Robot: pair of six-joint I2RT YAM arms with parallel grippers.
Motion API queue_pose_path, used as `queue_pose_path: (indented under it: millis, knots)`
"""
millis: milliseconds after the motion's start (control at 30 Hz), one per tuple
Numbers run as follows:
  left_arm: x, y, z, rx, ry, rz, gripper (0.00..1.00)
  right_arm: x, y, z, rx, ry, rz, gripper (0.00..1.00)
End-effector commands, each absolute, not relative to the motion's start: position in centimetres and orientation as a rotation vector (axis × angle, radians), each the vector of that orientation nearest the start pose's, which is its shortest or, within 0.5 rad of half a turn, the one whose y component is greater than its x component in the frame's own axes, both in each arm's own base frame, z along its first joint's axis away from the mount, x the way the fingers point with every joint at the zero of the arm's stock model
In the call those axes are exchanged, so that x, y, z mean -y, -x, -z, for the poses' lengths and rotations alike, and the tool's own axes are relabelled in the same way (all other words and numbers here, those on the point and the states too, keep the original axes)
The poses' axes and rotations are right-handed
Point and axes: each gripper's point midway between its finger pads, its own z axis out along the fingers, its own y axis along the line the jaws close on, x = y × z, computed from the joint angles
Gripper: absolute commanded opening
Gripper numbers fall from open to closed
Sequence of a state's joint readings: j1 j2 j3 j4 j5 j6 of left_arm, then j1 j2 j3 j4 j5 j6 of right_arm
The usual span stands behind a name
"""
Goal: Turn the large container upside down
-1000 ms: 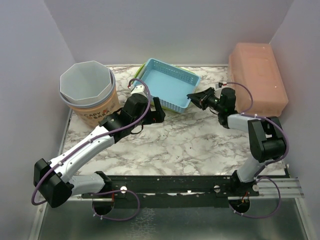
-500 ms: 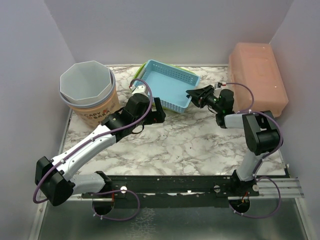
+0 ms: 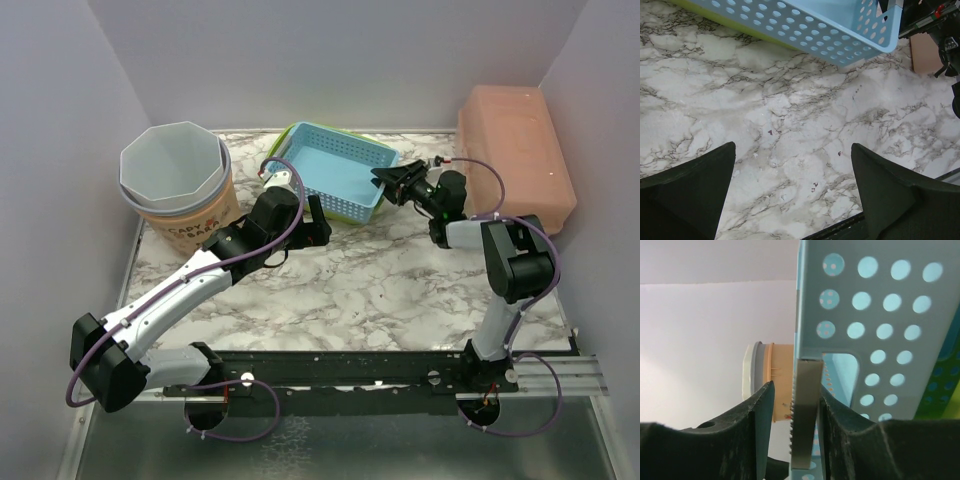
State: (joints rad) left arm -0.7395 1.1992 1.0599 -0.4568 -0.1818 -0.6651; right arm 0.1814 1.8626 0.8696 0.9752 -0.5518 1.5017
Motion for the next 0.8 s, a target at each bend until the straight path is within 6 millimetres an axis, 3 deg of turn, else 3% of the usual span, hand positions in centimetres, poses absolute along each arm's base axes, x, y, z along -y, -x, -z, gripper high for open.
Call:
queue_pose_path:
  millis: [0, 200, 333, 533, 767]
  knots:
    - [23.9, -27.4, -23.1, -2.188, 0.034, 0.626, 0.99, -21.0, -45.5, -19.0, -1.758, -0.741, -1.677, 0.39]
    - [23.8, -27.2, -23.0, -2.189, 0.041, 0.629, 0.99, -21.0, -44.9, -19.3, -1.762, -0.725, -1.667, 0.16]
    - [23.6, -27.1, -23.2, -2.179, 0.047, 0.629, 0.99, -21.1, -44.5, -20.9, -1.742, -0.651, -1.659, 0.01]
    - [23.0, -27.1, -24.0, -2.151, 0.083, 0.635, 0.99, -20.9, -44.0, -23.8, -1.725, -0.551, -1.604, 0.01]
    - [21.6, -27.1, -25.4, -2.088, 0.160, 0.621, 0.99, -19.6, -42.4, -26.9, -1.729, -0.433, -1.409, 0.00]
